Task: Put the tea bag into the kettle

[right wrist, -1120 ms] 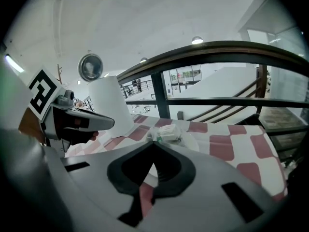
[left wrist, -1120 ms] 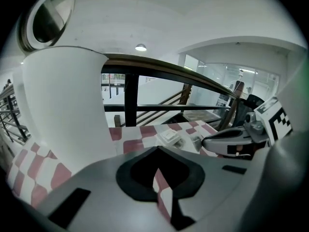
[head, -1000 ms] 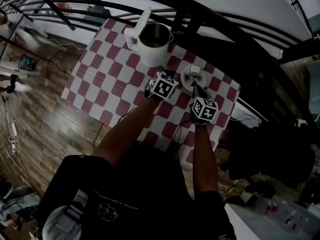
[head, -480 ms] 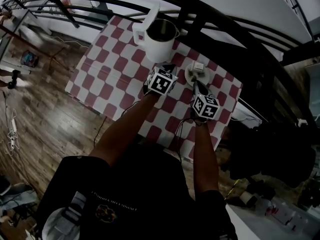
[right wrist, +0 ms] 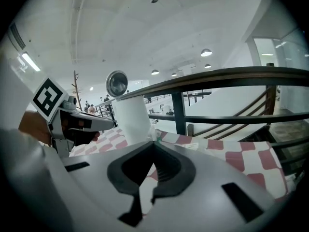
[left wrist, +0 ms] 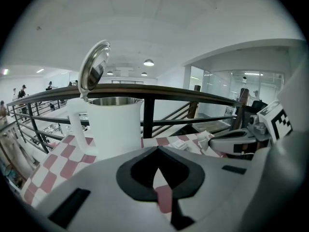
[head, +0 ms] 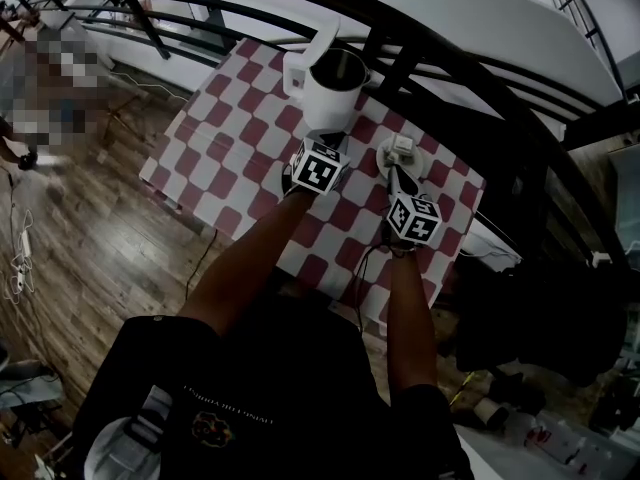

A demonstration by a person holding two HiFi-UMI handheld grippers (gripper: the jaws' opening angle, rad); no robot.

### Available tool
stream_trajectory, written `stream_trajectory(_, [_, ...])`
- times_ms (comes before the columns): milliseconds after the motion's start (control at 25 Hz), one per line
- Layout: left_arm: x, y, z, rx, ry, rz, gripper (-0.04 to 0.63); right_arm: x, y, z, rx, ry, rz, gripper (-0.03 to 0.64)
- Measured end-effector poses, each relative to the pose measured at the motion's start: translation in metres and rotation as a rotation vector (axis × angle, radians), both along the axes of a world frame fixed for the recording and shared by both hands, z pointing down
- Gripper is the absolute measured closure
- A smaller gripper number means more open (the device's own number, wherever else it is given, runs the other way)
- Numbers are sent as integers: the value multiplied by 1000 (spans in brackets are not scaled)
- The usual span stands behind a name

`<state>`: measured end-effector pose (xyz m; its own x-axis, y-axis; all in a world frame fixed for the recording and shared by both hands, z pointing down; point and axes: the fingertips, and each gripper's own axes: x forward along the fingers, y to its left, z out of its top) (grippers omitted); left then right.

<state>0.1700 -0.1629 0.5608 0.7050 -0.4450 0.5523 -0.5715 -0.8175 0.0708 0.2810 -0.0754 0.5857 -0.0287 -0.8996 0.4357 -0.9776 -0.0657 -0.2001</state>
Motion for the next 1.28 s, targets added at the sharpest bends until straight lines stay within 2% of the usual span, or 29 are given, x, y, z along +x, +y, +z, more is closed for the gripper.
stream_trajectory(640, [-53,-22,-5,20,10,-84,592,-37,-27,-9,21,5,-63,606])
stream_trajectory(1280, [-115,-56,-19,42,41,-208,592,-88,-74,-24,58,13,-167,606])
